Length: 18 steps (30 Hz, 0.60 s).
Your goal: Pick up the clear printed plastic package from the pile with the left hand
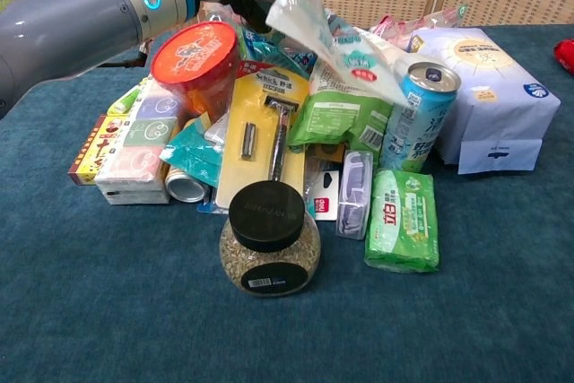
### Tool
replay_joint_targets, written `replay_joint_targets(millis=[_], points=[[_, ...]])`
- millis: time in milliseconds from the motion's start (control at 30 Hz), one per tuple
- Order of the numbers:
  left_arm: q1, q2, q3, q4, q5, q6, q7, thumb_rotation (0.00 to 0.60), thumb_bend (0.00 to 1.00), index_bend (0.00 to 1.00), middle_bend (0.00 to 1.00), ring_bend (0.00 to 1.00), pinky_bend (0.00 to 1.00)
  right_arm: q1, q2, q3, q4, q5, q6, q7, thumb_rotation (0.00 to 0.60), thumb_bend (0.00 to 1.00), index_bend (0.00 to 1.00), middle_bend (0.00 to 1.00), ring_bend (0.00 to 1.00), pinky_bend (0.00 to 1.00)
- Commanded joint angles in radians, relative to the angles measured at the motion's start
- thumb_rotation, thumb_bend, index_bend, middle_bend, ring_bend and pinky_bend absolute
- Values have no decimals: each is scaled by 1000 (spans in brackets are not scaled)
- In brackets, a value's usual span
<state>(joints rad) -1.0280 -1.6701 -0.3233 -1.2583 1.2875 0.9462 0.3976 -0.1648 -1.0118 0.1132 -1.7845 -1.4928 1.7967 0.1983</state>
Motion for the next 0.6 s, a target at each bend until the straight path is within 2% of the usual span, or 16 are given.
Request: replay_joint_targets(millis=[33,233,600], points=[[25,26,-19,-12,49,73,-114,600,568,605,587,822,618,3,-2,2,2,0,-6,0,570,220,0,236,0,0],[75,81,-44,-89,96,186,-298,600,560,594,583,814,608,17,-7,6,6,-3,-27,-7,569,220,0,236,0,0],[278,279,-40,-406,195,467,-531,600,545,582,570,799,593,52,-39,9,49,-9,-82,12,570,222,0,236,0,0]])
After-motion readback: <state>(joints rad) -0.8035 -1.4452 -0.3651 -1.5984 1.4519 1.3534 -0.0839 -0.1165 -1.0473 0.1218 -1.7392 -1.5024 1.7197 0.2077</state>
